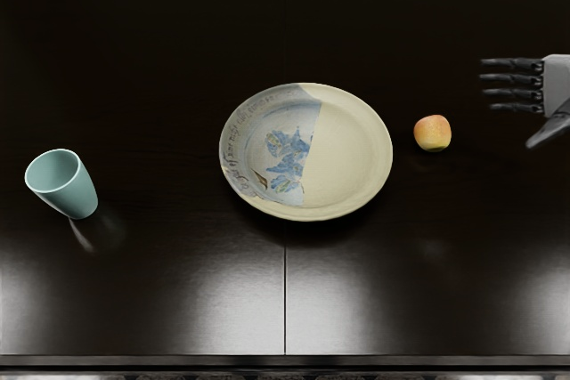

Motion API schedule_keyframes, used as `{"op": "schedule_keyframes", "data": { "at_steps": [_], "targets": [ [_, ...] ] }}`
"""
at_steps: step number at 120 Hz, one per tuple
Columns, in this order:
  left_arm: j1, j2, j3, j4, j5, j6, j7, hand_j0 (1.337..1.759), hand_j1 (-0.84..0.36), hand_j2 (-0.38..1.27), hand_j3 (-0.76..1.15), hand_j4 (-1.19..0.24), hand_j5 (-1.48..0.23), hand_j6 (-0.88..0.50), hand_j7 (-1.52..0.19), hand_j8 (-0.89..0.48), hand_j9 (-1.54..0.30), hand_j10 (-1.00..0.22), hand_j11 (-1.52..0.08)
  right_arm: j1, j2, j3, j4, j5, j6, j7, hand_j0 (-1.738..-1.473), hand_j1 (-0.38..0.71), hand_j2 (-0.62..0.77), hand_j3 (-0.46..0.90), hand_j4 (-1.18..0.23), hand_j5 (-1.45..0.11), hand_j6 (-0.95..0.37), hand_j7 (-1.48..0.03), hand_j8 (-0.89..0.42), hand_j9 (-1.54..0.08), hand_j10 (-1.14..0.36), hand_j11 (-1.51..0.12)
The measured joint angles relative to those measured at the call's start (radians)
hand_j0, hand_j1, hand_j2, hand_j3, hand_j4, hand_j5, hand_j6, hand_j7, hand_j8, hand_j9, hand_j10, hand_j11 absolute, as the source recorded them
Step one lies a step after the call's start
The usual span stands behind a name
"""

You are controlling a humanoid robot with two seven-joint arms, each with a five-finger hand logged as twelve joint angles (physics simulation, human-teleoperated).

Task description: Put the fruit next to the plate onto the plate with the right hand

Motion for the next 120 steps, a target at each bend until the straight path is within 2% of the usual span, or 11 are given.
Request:
{"op": "schedule_keyframes", "data": {
  "at_steps": [14,31,44,62,74,85,100,120],
  "targets": [
    [0.0,0.0,0.0,0.0,0.0,0.0,0.0,1.658,0.35,0.0,0.0,0.0,0.0,0.0,0.0,0.0,0.0,0.0,0.0,0.0,0.008,0.0,0.0,0.0,0.0,0.001,-1.658,-0.33,0.0,0.0,-0.02,-0.02,-0.02,-0.02,-0.02,-0.02,-0.02,-0.02],
    [0.0,0.0,0.0,0.0,0.0,0.0,0.0,1.658,0.35,0.0,0.0,0.0,0.0,0.0,0.0,0.0,0.0,0.0,0.0,0.018,0.089,-0.002,0.003,-0.013,0.0,-0.001,-1.658,-0.33,0.0,0.0,-0.02,-0.03,-0.02,-0.03,-0.02,-0.03,-0.02,-0.03],
    [0.0,0.0,0.0,0.0,0.0,0.0,0.0,1.658,0.35,0.0,0.0,0.0,0.0,0.0,0.0,0.0,0.0,0.0,0.0,0.074,0.215,-0.006,0.012,-0.223,-0.016,-0.005,-1.658,-0.32,0.0,0.0,-0.02,-0.03,-0.02,-0.03,-0.02,-0.03,-0.02,-0.03],
    [0.0,0.0,0.0,0.0,0.0,0.0,0.0,1.658,0.35,0.0,0.0,0.0,0.0,0.0,0.0,0.0,0.0,0.0,0.0,0.173,0.311,-0.094,0.038,-0.553,-0.216,-0.064,-1.658,-0.32,0.0,0.0,-0.03,-0.03,-0.03,-0.03,-0.03,-0.03,-0.03,-0.03],
    [0.0,0.0,0.0,0.0,0.0,0.0,0.0,1.658,0.35,0.0,0.0,0.0,0.0,0.0,0.0,0.0,0.0,0.0,0.0,0.281,0.366,-0.264,0.044,-0.685,-0.4,-0.087,-1.658,-0.32,0.0,0.0,-0.03,-0.04,-0.03,-0.04,-0.03,-0.04,-0.03,-0.04],
    [0.0,0.0,0.0,0.0,0.0,0.0,0.0,1.658,0.35,0.0,0.0,0.0,0.0,0.0,0.0,0.0,0.0,0.0,0.0,0.329,0.407,-0.377,0.053,-0.767,-0.591,-0.096,-1.658,-0.32,0.0,0.0,-0.03,-0.04,-0.03,-0.04,-0.03,-0.04,-0.03,-0.04],
    [0.0,0.0,0.0,0.0,0.0,0.0,0.0,1.658,0.35,0.0,0.0,0.0,0.0,0.0,0.0,0.0,0.0,0.0,0.0,0.333,0.452,-0.452,0.056,-0.831,-0.772,-0.1,-1.658,-0.31,0.0,0.0,-0.03,-0.04,-0.03,-0.04,-0.03,-0.04,-0.03,-0.04],
    [0.0,0.0,0.0,0.0,0.0,0.0,0.0,1.658,0.35,0.0,0.0,0.0,0.0,0.0,0.0,0.0,0.0,0.0,0.0,0.27,0.491,-0.478,0.038,-0.854,-0.844,-0.101,-1.658,-0.31,0.0,0.0,-0.03,-0.04,-0.03,-0.04,-0.03,-0.04,-0.03,-0.04]
  ]
}}
